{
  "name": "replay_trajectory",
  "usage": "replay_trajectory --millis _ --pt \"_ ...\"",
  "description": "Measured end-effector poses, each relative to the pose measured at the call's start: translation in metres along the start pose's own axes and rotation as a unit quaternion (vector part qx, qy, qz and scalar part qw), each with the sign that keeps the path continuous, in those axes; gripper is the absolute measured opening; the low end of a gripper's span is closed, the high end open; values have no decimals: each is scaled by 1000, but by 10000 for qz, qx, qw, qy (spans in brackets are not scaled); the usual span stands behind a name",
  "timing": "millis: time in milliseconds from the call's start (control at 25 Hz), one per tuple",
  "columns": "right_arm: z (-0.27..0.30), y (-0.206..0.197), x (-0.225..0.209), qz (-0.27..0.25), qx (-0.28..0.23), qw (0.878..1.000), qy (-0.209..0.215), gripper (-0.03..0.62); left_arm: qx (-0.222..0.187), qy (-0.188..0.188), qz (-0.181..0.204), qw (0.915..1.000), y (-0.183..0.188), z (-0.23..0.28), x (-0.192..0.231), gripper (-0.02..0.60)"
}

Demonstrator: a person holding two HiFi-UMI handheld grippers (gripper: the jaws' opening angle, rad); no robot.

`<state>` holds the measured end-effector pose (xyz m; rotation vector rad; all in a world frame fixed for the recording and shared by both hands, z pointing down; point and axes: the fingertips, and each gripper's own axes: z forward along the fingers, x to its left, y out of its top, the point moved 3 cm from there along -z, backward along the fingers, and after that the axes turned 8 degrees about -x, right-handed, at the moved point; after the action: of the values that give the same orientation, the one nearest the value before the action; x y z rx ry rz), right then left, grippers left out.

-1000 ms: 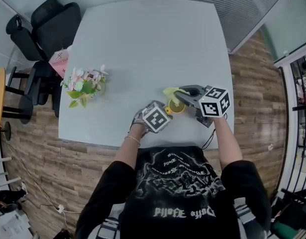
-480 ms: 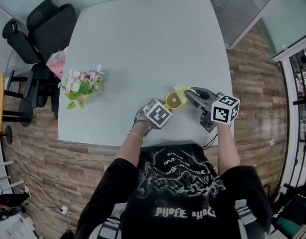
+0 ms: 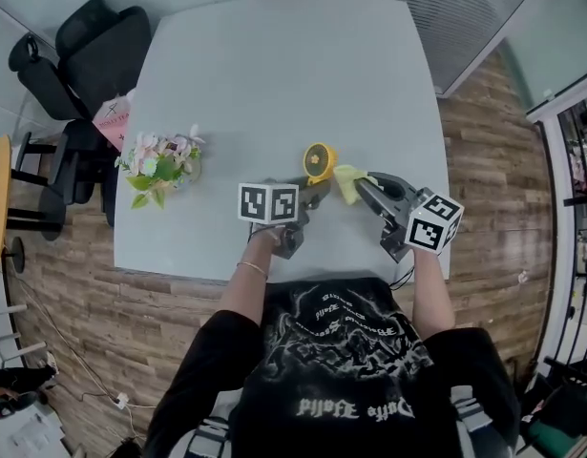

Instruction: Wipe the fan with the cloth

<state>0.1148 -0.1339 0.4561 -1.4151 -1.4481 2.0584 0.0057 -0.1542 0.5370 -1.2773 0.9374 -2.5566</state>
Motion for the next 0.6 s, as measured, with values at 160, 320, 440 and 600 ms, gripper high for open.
replay_trajectory --millis 160,320,440,600 --pt "24 -30 22 201 388 9980 466 29 -801 -46 -543 9953 25 -6 -3 198" --pt "46 -46 29 269 539 9969 512 29 -1444 -135 -901 9853 40 -14 -9 196" --pt "56 -62 38 57 970 9929 686 29 -1843 -329 -1080 9764 51 -24 -15 196" --pt "59 -72 38 83 1051 9925 617 28 -1877 -545 -831 9772 58 -34 -26 196"
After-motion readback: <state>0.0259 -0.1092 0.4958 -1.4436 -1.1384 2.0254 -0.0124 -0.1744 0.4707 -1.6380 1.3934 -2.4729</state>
